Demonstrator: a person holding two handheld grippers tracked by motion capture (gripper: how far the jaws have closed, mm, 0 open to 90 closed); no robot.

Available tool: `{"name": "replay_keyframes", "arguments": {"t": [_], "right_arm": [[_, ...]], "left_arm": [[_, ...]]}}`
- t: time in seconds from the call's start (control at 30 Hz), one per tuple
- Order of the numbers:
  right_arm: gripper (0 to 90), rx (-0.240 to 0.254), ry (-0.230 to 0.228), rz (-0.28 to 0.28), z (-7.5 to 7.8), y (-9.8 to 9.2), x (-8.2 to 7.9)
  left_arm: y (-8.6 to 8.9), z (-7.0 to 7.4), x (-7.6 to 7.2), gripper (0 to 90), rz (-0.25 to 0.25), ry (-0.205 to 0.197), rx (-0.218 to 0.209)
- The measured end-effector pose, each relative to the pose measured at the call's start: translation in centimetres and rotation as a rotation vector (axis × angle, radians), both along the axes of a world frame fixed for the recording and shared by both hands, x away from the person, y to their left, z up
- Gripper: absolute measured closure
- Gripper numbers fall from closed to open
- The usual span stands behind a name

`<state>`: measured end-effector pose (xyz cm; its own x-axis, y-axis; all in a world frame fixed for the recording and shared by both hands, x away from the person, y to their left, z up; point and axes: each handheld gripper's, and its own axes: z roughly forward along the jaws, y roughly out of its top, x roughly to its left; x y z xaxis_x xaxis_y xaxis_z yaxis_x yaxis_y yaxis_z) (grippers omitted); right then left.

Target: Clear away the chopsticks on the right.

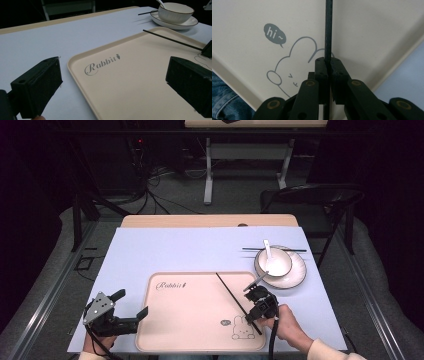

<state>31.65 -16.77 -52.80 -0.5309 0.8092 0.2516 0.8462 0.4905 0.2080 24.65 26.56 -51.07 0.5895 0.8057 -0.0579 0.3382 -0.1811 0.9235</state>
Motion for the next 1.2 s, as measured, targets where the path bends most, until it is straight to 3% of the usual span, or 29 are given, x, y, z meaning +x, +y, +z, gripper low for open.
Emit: {"name": "replay_keyframes", "arguments": {"t": [0.3,0.43,0.57,0.7,0.83,1.03,1.2], "right_arm": [[80.9,-0.019,-0.023,0.010,0.1,0.1,-0.2],[69.6,-0.010,-0.019,0.003,0.3,0.2,-0.4],[48.2,0.001,-0.068,0.065,0.8,-0.4,-0.5],[33.0,0.001,-0.125,0.131,1.7,-1.2,-0.9],[18.2,-0.034,-0.183,0.201,2.7,-2.3,-1.2],[8.2,-0.086,-0.236,0.286,3.8,-4.1,-1.0],[2.4,-0.108,-0.276,0.312,4.9,-6.1,-0.5]], "left_arm": [[0.0,0.0,0.0,0.2,0.000,0.000,0.000],[0.0,0.0,0.0,0.2,-0.002,0.001,0.001],[0.0,0.0,0.0,0.2,-0.001,0.000,0.000],[0.0,0.0,0.0,0.1,0.000,0.001,0.001],[0.0,0.0,0.0,0.1,0.001,-0.001,0.000],[0.0,0.0,0.0,0.1,0.001,-0.001,0.001],[0.0,0.0,0.0,0.1,0.001,-0.001,0.001]]}}
